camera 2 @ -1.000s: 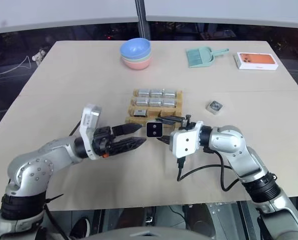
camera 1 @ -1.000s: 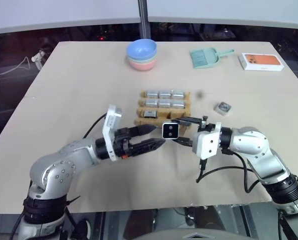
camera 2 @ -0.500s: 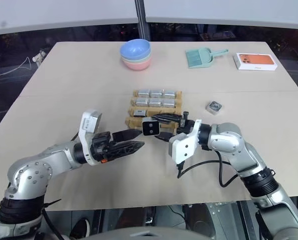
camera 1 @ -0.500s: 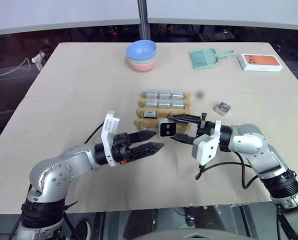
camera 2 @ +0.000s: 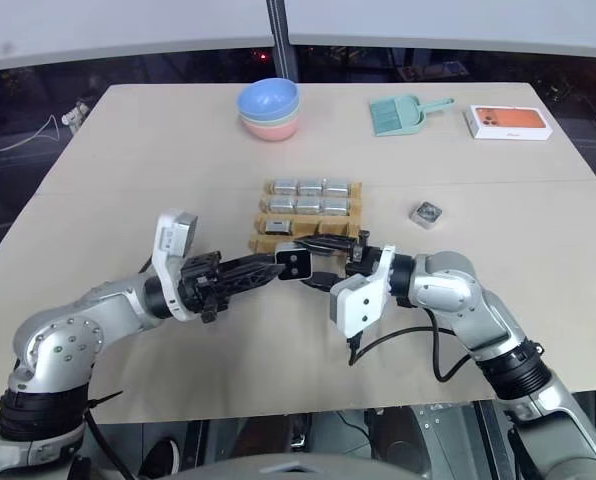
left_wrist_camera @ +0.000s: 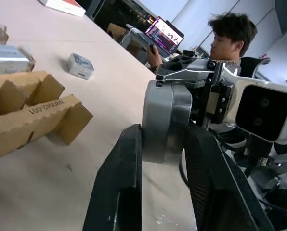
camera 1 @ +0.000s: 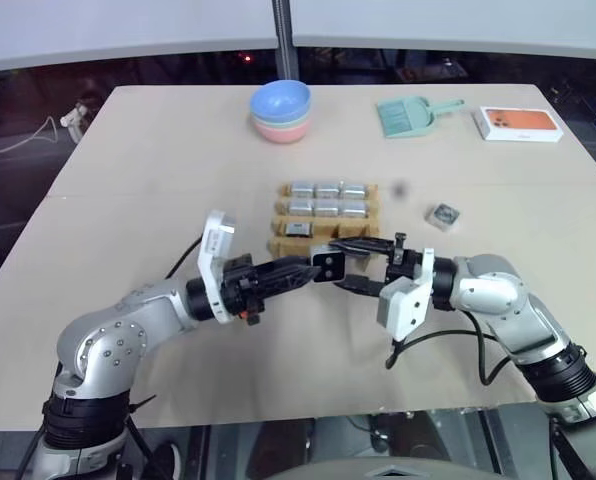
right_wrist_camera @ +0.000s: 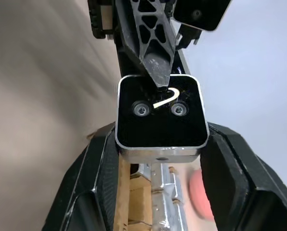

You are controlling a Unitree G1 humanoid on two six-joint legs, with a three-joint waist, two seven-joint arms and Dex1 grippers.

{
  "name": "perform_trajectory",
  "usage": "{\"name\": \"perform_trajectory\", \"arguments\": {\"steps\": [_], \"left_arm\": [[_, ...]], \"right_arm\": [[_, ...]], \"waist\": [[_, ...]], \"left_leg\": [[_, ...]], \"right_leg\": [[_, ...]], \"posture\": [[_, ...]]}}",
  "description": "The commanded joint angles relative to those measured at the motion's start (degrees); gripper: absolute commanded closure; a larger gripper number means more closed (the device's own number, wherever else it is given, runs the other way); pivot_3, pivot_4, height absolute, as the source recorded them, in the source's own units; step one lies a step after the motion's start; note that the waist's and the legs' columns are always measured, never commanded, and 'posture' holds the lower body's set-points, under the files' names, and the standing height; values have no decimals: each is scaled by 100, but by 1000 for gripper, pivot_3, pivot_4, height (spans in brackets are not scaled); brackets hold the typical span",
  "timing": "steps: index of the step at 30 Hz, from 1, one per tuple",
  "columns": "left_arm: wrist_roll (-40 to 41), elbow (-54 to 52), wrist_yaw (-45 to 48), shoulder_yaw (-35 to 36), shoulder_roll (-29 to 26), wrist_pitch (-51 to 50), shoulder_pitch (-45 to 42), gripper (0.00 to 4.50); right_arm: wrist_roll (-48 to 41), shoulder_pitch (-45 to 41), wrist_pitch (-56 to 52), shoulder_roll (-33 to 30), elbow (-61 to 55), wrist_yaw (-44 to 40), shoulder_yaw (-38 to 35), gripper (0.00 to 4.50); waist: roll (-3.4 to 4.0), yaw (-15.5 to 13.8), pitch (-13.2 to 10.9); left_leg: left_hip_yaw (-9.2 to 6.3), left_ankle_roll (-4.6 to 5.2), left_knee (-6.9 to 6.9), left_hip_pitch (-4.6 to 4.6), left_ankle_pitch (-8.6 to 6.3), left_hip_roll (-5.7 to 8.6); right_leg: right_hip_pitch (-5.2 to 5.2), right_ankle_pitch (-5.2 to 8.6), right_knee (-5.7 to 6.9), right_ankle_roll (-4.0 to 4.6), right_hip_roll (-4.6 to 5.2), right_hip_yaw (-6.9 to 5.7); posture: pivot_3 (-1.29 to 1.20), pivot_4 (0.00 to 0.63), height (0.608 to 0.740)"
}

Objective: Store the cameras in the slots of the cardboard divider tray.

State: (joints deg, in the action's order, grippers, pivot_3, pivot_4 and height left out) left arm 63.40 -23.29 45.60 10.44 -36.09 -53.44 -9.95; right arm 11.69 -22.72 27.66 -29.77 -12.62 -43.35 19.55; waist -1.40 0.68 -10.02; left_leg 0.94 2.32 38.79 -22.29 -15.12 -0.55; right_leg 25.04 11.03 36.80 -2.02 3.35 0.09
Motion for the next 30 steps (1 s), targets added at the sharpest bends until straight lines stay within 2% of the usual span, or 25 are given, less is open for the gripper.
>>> {"name": "perform_trajectory", "arguments": {"steps": [1, 5, 6, 9, 10, 16, 20, 23, 25, 27, 30], "left_arm": [[69, -154, 83, -56, -10, 35, -40, 3835], [-29, -117, 80, -123, 9, 78, -104, 3835], [-40, -96, 77, -142, 30, 87, -152, 3835], [-73, -32, 87, -196, 40, 108, -348, 3835], [-106, 11, 110, -217, 10, 117, -475, 3835], [-749, 543, 740, -472, -581, 284, -1601, 3835], [-2169, 1141, 1670, -1247, -1333, 1152, -2538, 3835], [-3056, 1718, 2374, -1808, -1650, 1865, -3158, 3835], [-3429, 2075, 2613, -2062, -1656, 2046, -3538, 3835], [-3801, 2309, 2959, -2350, -1694, 2216, -3868, 3835], [-4214, 2758, 3368, -2656, -1573, 2449, -4267, 3835]], "right_arm": [[-27, -18, 9, 22, -264, 111, -89, 2638], [-24, 2, -60, 24, -315, 148, -142, 2638], [-31, -3, -58, 30, -322, 169, -164, 1589], [-49, -2, -285, -2, -327, 136, -187, 180], [-66, 4, -321, -56, -306, 116, -219, 43], [-182, 112, -431, -509, -74, 112, -561, 43], [-1089, 320, -1394, -672, -223, -73, -1068, 43], [-2573, 668, -3338, -862, -924, -347, -1550, 43], [-3490, 1005, -4594, -1356, -1509, -678, -1828, 43], [-4466, 1405, -5882, -2031, -2052, -799, -2464, 43], [-5862, 1686, -7213, -2746, -2494, -765, -3480, 43]], "waist": [[0, 1, 0], [0, 0, 0], [0, 0, 0], [0, -3, 0], [-1, -4, 0], [-5, -12, -3], [-7, -6, -5], [-6, -14, -6], [-4, -32, -7], [-2, -87, -11], [-6, -113, -13]], "left_leg": [[1, 0, 0, 0, 0, 0], [0, 0, 0, 0, 0, 0], [1, 0, 0, 0, 0, 0], [0, 0, 0, -1, 0, 1], [0, 0, 0, -1, 0, 2], [-1, 0, 0, -5, 0, 12], [6, 0, -1, -13, 0, 13], [18, 1, -5, -19, 0, 13], [16, 1, -6, -33, -1, 12], [13, 7, -6, -43, -4, 12], [14, 16, -4, -56, -9, 11]], "right_leg": [[0, 0, 0, 0, 0, 0], [0, 0, 0, 0, 0, 0], [0, 0, 0, 0, 0, 0], [0, 0, -1, 0, 0, 0], [0, 0, -1, 0, 0, 0], [0, 1, -3, -1, -1, -5], [2, 1, -8, -1, -1, -11], [6, 0, -14, 0, -3, -11], [12, 0, -17, 0, -3, -16], [13, 0, -29, -1, -2, -22], [15, -1, -45, -4, -2, -25]], "posture": [[0, 150, 740], [0, 150, 740], [0, 150, 740], [0, 150, 740], [0, 150, 740], [0, 150, 740], [0, 150, 740], [0, 150, 740], [0, 150, 740], [0, 150, 740], [0, 150, 740]]}}
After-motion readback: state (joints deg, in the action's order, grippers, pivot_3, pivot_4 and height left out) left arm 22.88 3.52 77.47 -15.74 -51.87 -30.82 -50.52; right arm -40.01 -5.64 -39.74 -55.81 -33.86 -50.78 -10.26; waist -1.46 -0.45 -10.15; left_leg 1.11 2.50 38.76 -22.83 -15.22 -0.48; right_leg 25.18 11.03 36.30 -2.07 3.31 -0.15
